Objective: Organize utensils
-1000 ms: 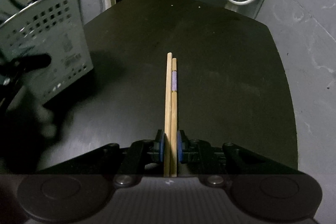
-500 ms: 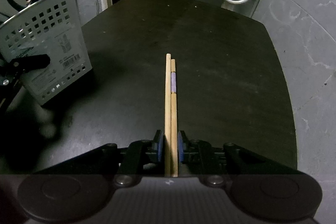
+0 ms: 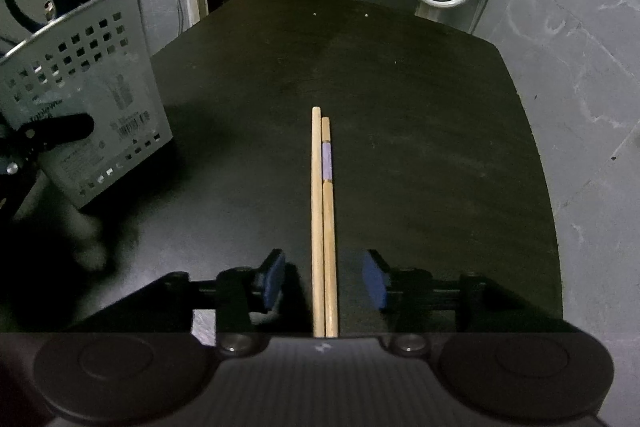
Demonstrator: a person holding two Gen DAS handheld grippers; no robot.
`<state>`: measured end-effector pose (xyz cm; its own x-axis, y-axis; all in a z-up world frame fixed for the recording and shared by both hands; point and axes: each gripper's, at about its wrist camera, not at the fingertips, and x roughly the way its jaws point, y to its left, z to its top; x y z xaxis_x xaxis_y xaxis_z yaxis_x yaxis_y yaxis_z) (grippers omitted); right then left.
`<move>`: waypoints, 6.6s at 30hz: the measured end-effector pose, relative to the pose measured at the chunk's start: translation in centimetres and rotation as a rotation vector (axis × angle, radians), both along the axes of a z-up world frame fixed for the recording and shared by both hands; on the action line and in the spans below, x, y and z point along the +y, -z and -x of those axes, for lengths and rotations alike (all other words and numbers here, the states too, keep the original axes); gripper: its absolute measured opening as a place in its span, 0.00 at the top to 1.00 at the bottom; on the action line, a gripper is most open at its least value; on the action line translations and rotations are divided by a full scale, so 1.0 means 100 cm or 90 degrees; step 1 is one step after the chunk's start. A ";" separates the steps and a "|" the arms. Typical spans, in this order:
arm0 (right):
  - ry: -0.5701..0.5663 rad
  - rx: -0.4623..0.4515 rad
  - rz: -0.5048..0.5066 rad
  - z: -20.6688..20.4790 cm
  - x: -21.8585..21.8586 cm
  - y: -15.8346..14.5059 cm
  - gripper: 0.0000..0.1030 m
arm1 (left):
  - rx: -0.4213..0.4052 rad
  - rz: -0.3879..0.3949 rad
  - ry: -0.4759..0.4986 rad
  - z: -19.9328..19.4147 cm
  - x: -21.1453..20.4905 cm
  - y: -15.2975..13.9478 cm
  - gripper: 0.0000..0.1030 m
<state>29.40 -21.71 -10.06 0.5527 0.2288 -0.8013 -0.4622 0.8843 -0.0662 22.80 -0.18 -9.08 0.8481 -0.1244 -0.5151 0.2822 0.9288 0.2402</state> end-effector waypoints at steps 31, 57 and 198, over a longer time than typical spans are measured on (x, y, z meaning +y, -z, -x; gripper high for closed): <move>0.077 0.030 -0.033 -0.048 0.020 0.008 0.84 | 0.000 0.000 0.000 0.000 0.000 0.000 0.15; 0.051 0.108 -0.089 -0.073 0.008 -0.002 0.87 | -0.004 0.000 -0.005 0.001 0.001 -0.001 0.15; 0.092 -0.359 -0.371 0.089 0.044 -0.139 0.00 | -0.063 0.048 0.046 0.042 0.029 -0.002 0.01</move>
<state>20.49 -17.33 3.84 0.8925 0.4184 -0.1685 -0.3762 0.8966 0.2337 18.64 2.73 -8.90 0.8817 -0.2219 -0.4164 0.3273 0.9233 0.2011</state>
